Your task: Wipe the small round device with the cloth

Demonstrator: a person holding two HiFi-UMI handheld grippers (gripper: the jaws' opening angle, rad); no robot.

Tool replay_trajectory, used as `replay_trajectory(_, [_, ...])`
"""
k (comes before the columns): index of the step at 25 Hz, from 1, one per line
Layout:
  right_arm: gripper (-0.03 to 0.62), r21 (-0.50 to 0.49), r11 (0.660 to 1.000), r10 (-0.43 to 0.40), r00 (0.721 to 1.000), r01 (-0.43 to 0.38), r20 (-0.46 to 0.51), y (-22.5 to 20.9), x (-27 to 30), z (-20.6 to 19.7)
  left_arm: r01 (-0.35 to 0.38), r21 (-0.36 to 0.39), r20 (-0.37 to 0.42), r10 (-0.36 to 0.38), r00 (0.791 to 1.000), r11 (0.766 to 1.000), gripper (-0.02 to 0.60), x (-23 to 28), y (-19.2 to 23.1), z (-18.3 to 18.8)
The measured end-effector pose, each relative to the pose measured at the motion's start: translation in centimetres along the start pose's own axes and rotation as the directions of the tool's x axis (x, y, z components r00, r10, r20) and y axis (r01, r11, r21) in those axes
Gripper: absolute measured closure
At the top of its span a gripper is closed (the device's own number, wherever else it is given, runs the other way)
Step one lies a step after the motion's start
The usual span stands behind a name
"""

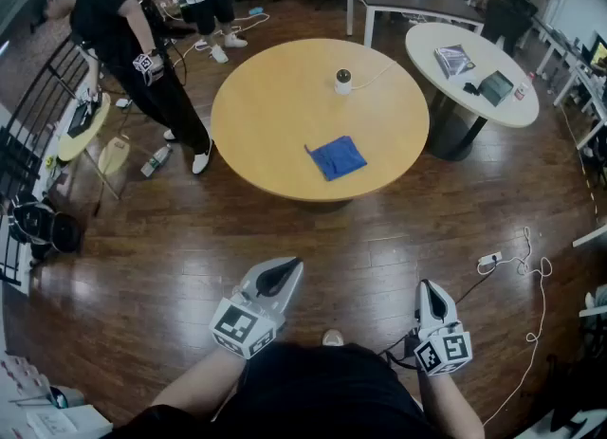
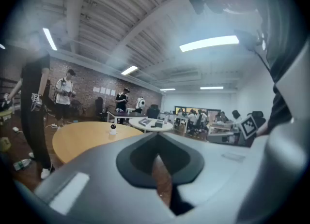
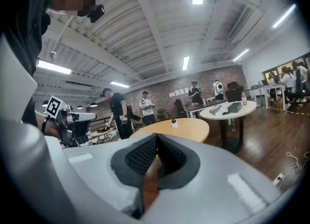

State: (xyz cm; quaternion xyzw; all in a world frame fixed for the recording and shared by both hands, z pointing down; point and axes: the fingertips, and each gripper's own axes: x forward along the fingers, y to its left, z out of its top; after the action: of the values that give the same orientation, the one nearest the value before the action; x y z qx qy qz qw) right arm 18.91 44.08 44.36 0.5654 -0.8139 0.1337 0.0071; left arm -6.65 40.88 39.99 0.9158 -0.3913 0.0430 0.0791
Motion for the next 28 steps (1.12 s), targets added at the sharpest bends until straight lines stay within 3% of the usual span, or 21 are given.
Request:
replay_trajectory(3, [0.592, -0.013, 0.999, 0.043, 0.999, -0.043, -0.007, 0.3, 1.3, -0.3, -0.047, 0.034, 0.014, 0.047, 0.999, 0.998, 0.575, -1.0, 0.2, 0.3])
replay_trajectory(7, [0.592, -0.037, 0.998, 0.047, 0.998, -0.049, -0.04, 0.0, 4.1, -1.1, -0.116, -0.009, 0.001, 0.116, 0.993, 0.993, 0.575, -1.4, 2.0, 0.1])
replay_trajectory(14, [0.592, -0.094, 0.991, 0.089, 0.995, -0.094, -0.054, 2.3, 9.7, -0.9, -0.14, -0.014, 0.004, 0.14, 0.99, 0.99, 0.575, 0.2, 8.2, 0.9])
replay_trajectory(28, [0.592, -0.137, 0.989, -0.07, 0.99, 0.052, -0.126, 1.0, 25.1, 1.0, 0.021, 0.026, 0.037, -0.022, 0.999, 0.999, 0.575, 13.5, 25.2, 7.2])
